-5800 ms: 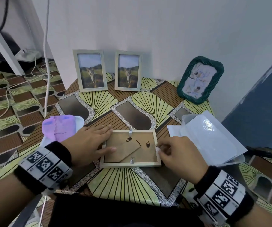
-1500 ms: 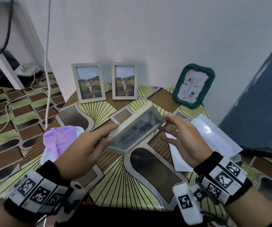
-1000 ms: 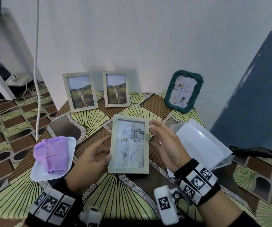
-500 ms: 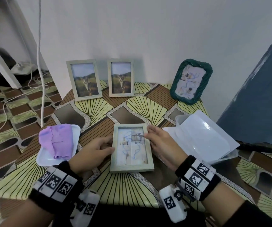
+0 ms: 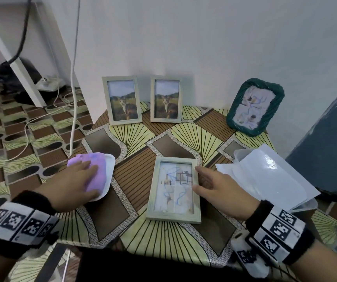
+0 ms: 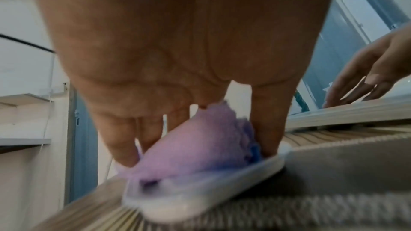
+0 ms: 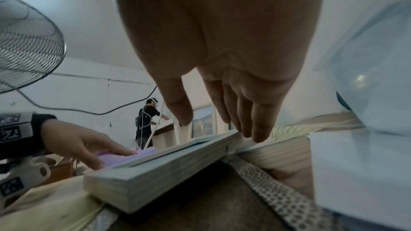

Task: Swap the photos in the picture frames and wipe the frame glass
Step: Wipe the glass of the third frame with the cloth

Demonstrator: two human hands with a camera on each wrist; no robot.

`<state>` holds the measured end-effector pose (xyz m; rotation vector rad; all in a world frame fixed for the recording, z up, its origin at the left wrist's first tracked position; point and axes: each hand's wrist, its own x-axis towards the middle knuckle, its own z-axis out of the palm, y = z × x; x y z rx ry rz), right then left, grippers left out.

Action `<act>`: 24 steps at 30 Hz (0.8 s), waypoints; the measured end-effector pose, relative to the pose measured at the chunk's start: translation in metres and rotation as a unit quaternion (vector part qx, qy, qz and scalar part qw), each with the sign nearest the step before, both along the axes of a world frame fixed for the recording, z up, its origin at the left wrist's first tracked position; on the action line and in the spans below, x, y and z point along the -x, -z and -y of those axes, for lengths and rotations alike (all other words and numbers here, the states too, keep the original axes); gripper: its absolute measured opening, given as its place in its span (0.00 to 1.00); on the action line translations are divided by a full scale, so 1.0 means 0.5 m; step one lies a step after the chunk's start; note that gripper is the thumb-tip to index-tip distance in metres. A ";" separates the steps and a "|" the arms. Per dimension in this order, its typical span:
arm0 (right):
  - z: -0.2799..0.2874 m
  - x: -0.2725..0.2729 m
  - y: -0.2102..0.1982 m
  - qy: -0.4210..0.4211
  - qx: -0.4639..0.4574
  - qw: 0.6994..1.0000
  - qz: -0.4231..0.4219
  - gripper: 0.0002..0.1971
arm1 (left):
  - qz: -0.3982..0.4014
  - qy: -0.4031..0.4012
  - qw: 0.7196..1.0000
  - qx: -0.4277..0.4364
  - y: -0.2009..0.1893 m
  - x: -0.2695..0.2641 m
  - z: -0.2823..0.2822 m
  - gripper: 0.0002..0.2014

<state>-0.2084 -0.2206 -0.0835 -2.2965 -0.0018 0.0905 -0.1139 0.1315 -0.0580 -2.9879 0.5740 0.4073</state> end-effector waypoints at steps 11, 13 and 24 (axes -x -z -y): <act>-0.017 0.006 -0.016 -0.072 0.121 0.990 -0.002 0.11 | 0.034 0.034 0.995 0.086 0.039 -0.001 -0.036 0.28; -0.014 0.005 -0.014 -0.072 0.121 0.990 -0.008 0.13 | 0.059 0.024 0.991 0.122 0.036 0.001 -0.034 0.23; -0.005 0.009 -0.012 -0.078 0.148 0.986 -0.009 0.26 | 0.157 0.123 0.911 0.361 -0.033 0.061 0.104 0.15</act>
